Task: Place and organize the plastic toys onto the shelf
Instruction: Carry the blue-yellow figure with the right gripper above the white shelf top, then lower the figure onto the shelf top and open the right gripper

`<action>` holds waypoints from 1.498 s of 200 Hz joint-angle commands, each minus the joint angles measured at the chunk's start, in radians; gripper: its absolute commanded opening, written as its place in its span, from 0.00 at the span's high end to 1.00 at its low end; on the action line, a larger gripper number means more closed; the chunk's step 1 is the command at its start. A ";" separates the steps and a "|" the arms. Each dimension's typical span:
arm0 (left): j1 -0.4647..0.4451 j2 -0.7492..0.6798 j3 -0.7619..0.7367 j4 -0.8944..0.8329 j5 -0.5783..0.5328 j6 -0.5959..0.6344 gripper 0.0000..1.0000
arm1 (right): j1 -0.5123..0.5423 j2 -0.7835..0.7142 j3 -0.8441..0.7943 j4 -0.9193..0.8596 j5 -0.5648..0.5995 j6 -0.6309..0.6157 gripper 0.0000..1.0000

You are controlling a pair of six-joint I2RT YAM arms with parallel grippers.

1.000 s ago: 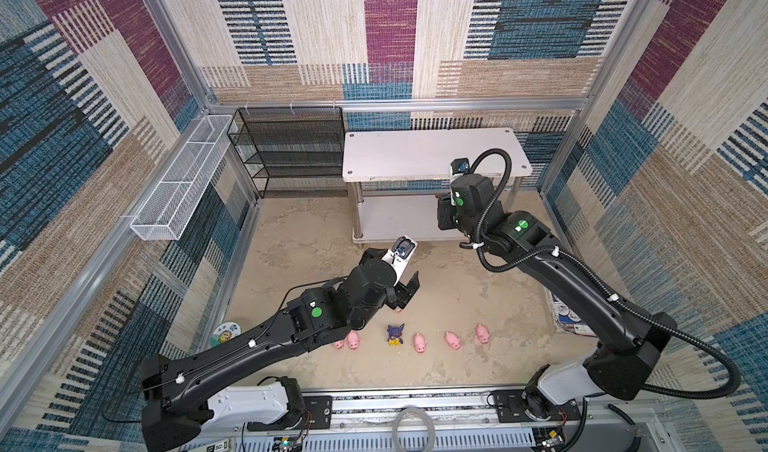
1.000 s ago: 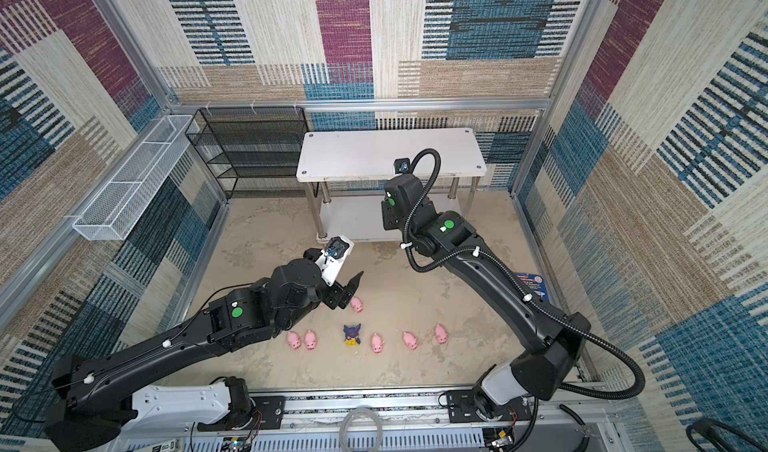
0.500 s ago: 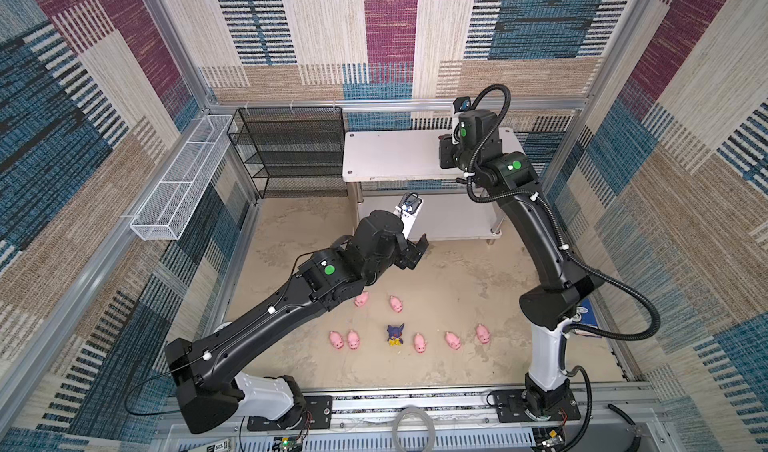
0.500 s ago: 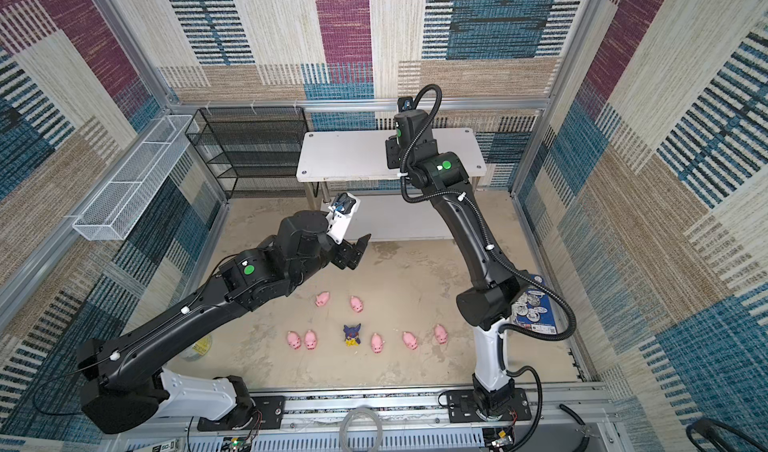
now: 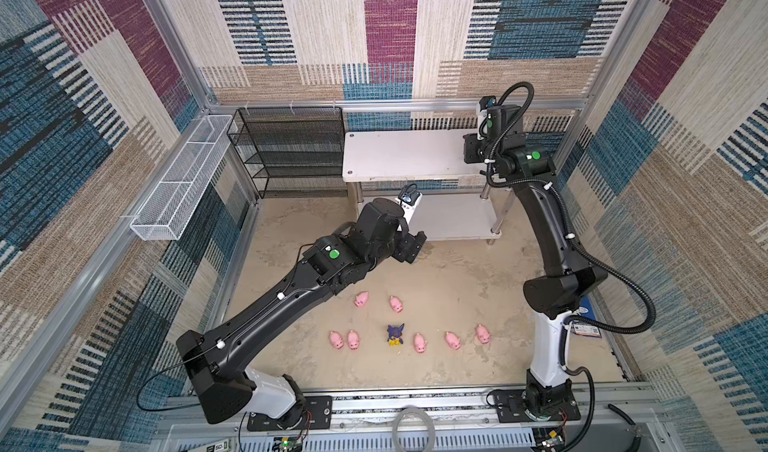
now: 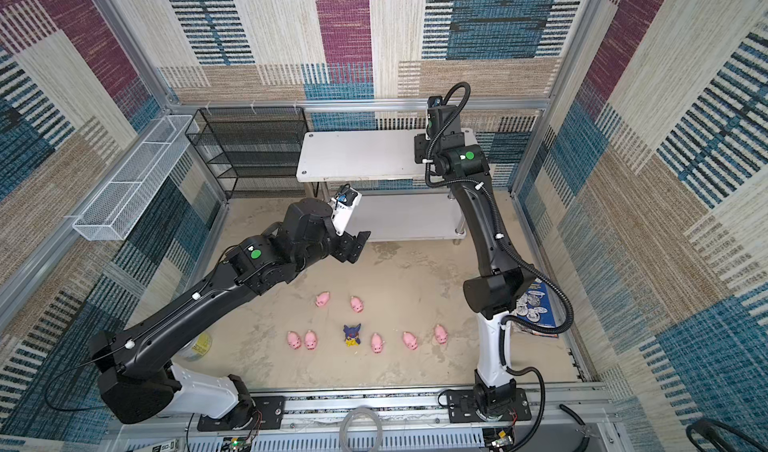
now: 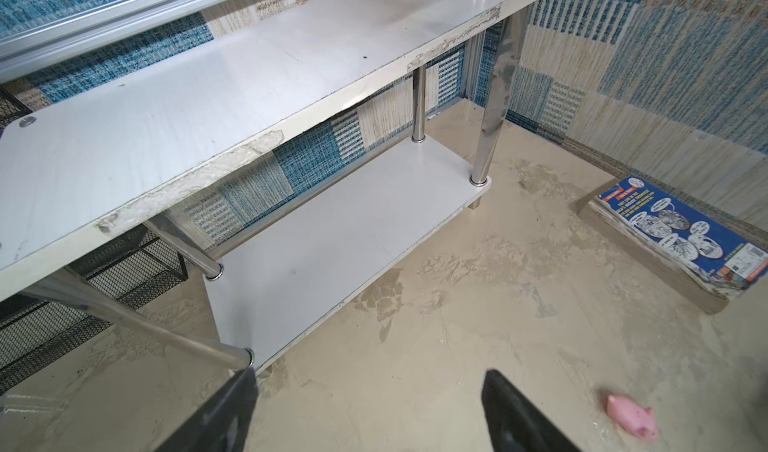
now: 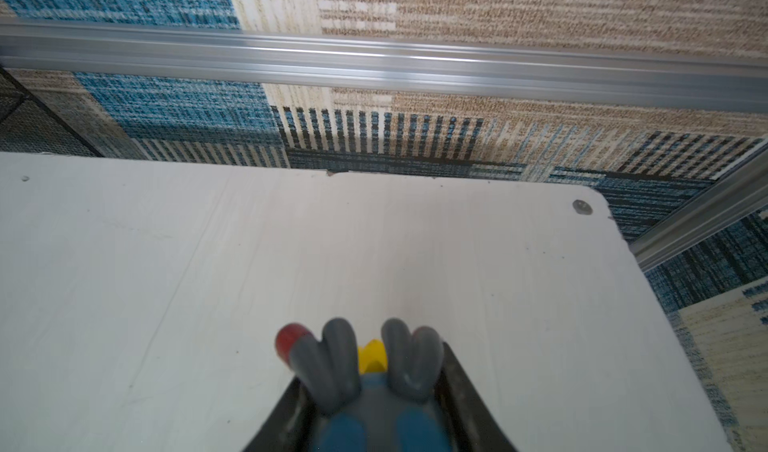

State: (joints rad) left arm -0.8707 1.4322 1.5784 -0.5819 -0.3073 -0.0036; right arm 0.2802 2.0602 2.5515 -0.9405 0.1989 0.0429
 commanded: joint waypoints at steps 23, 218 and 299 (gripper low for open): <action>0.006 0.008 0.006 -0.013 0.025 -0.032 0.11 | -0.022 -0.009 -0.029 0.014 -0.036 -0.010 0.63; 0.018 -0.018 -0.033 -0.012 0.017 -0.047 0.11 | -0.031 0.007 -0.062 0.009 -0.041 0.009 0.56; 0.021 -0.030 -0.053 -0.010 0.019 -0.056 0.11 | -0.031 0.019 -0.063 0.008 -0.045 0.018 0.53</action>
State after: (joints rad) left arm -0.8509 1.4105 1.5333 -0.6022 -0.2848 -0.0349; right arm 0.2493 2.0693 2.4870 -0.9028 0.1673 0.0444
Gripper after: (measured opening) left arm 0.888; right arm 0.462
